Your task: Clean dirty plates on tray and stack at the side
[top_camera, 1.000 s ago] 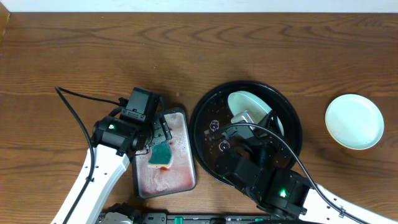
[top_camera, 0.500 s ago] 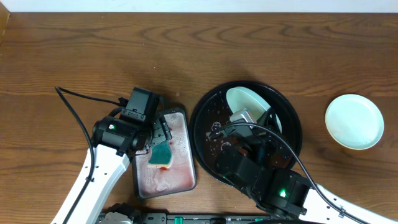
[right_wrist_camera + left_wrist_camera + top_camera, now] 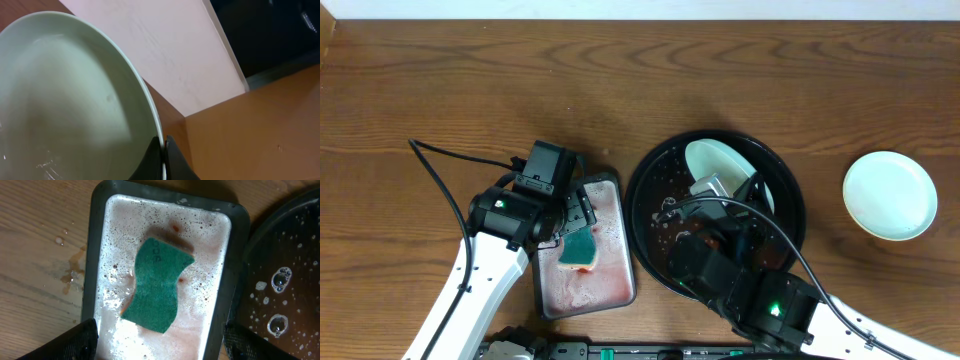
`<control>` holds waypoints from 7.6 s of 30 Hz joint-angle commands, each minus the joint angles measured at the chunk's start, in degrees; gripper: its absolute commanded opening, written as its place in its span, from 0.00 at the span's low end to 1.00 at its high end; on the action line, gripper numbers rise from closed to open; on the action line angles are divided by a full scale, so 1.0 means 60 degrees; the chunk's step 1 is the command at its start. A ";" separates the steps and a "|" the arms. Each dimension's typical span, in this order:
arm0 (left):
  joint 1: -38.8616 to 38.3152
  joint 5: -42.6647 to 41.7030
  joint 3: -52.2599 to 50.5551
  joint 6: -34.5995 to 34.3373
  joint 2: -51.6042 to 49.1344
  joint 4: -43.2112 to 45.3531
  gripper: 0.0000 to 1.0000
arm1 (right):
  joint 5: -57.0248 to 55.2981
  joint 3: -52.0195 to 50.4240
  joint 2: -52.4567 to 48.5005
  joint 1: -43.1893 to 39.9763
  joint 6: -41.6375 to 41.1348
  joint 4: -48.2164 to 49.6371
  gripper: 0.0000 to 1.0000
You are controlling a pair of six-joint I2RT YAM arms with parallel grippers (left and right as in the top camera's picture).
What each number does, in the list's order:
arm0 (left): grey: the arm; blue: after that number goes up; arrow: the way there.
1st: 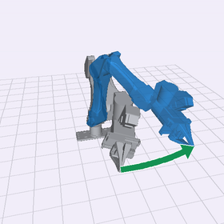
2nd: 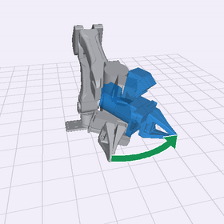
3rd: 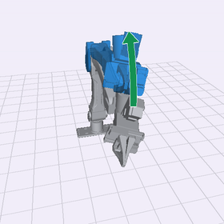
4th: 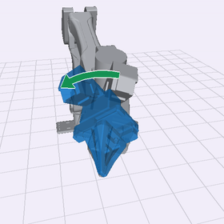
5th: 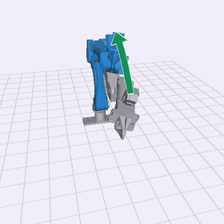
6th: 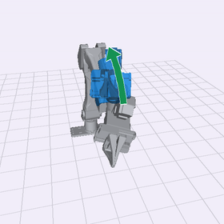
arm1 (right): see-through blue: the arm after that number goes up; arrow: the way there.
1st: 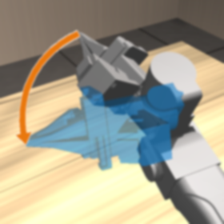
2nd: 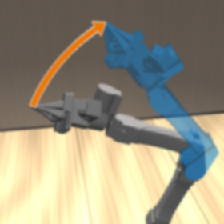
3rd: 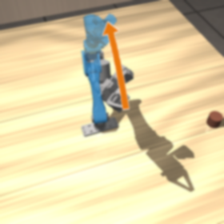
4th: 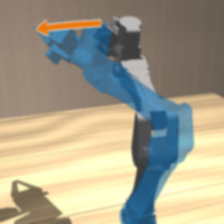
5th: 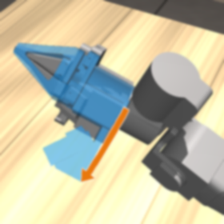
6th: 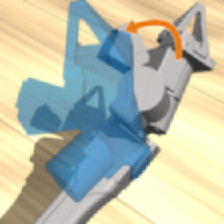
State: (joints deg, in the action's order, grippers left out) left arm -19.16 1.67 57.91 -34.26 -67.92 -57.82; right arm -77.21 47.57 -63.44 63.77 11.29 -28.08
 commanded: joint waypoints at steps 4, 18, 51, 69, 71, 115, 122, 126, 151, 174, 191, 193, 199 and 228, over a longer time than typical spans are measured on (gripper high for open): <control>0.0047 0.0040 0.0098 0.0066 0.0015 -0.0022 0.81 | 0.0426 0.0124 0.0109 -0.0521 0.0051 0.0004 0.01; 0.0047 0.0040 0.0098 0.0066 0.0015 -0.0022 0.81 | 0.0918 0.0124 0.0109 -0.0696 0.0073 -0.0011 0.01; 0.0047 0.0040 0.0098 0.0066 0.0015 -0.0022 0.81 | 0.0699 0.0124 0.0109 -0.1184 0.0233 0.0273 0.01; 0.0047 0.0040 0.0098 0.0066 0.0015 -0.0022 0.81 | 0.0696 0.0124 0.0109 -0.1184 0.0237 0.0255 0.01; 0.0047 0.0040 0.0098 0.0066 0.0015 -0.0022 0.81 | 0.0692 0.0124 0.0109 -0.1184 0.0237 0.0255 0.01; 0.0047 0.0040 0.0098 0.0066 0.0015 -0.0022 0.81 | 1.1675 0.0240 0.0350 -0.9890 -0.2896 -0.0321 0.01; 0.0047 0.0040 0.0098 0.0066 0.0015 -0.0022 0.81 | 1.3708 0.0240 -0.0193 -1.4298 -0.4007 -0.0084 0.01; 0.0047 0.0040 0.0098 0.0066 0.0015 -0.0022 0.81 | 1.3704 0.0240 -0.1206 -1.6123 -0.4710 0.0317 0.01; 0.0047 0.0040 0.0098 0.0066 0.0015 -0.0022 0.81 | 1.9128 0.1563 0.0987 -1.4233 -0.3421 -0.1923 0.57; 0.0047 0.0040 0.0098 0.0066 0.0015 -0.0022 0.81 | 1.8495 0.1461 0.3810 -0.9806 -0.2204 -0.2969 0.99; 0.0047 0.0040 0.0098 0.0066 0.0015 -0.0022 0.81 | 1.4710 -0.5519 0.9657 -0.9949 -0.2186 0.2324 0.99; 0.0047 0.0040 0.0098 0.0066 0.0015 -0.0022 0.81 | 1.4160 -0.6018 1.0105 -0.9952 -0.2186 0.2626 0.99; 0.0047 0.0040 0.0098 0.0066 0.0015 -0.0022 0.81 | 1.3850 -0.7275 1.0528 -0.9952 -0.2186 0.4197 0.99; 0.0051 0.0044 0.0040 0.0066 0.0590 -0.0044 0.81 | 1.3839 -0.7876 1.0462 -0.9952 -0.2149 0.4044 0.99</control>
State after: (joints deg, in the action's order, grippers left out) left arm -19.16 1.65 57.91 -34.26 -67.72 -57.84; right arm 6.35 0.38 -0.73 4.40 -2.28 -3.55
